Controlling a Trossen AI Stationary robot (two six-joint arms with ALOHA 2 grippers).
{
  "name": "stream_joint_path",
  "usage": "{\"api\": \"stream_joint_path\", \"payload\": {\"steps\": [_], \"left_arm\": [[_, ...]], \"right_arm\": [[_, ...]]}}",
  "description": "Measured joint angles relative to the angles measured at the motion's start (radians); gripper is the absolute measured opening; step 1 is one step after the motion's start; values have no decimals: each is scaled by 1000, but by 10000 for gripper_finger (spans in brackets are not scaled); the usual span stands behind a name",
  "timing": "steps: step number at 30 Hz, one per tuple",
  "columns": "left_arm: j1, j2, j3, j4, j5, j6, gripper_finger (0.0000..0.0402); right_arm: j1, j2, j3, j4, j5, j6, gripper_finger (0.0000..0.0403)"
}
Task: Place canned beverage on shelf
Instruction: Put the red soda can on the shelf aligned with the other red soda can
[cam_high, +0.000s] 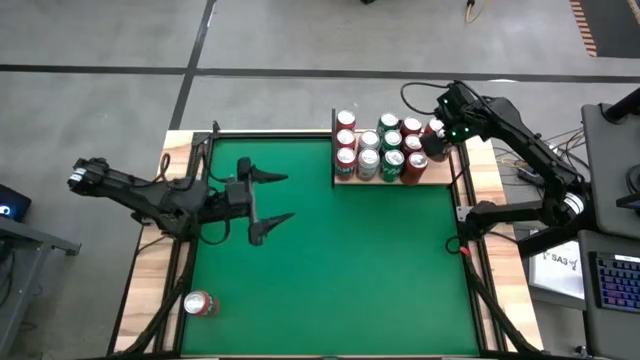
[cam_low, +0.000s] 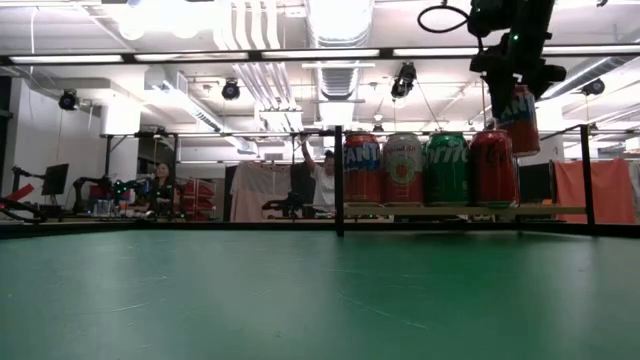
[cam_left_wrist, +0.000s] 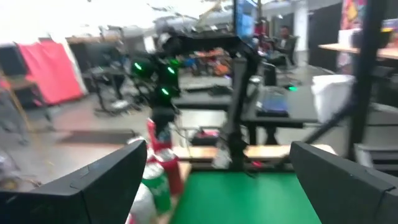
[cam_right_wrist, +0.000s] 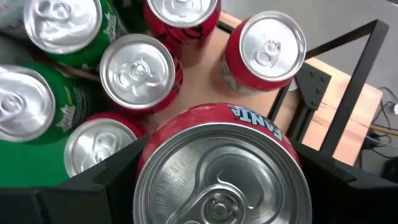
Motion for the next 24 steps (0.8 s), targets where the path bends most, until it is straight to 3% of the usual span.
{"api": "stream_joint_path", "payload": {"steps": [6,14,24], "left_arm": [[-62,-8,-21,-60,1,-106,380],[-117,48,-142,178,-1,-118,380],[-121,146,-148,377,-1,-149,380]], "right_arm": [[3,11,-8,3,18,-2,287],[4,26,-11,10,21,27,287],[4,33,-36,26,24,28,287]]}}
